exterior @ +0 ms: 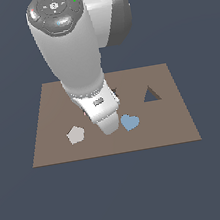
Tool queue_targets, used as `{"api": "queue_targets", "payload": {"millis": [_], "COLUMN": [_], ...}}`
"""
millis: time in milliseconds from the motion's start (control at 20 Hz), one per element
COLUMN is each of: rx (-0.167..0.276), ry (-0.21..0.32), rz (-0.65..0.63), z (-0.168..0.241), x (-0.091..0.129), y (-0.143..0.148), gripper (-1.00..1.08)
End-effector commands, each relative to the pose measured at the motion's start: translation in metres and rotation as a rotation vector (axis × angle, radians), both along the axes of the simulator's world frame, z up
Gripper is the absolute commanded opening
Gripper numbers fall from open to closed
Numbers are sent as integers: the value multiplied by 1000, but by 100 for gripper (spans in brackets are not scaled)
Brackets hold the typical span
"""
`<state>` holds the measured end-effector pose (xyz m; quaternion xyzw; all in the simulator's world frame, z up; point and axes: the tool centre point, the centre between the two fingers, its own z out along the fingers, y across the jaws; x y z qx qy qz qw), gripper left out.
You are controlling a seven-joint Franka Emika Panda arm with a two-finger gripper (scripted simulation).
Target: Insert a designated object into the corresponding slot on a board.
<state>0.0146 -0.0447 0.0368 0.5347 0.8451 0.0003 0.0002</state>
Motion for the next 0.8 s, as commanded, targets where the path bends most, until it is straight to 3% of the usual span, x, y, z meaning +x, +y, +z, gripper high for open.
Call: {"api": "queue_targets", "payload": {"millis": [0, 450, 750], "rx": [0, 0, 0], "ry": [0, 0, 0], "rz": [108, 479, 623], "z": [1, 3, 4], "x": [5, -9, -28], "y": [34, 152, 195], "gripper": [-100, -100, -100]}}
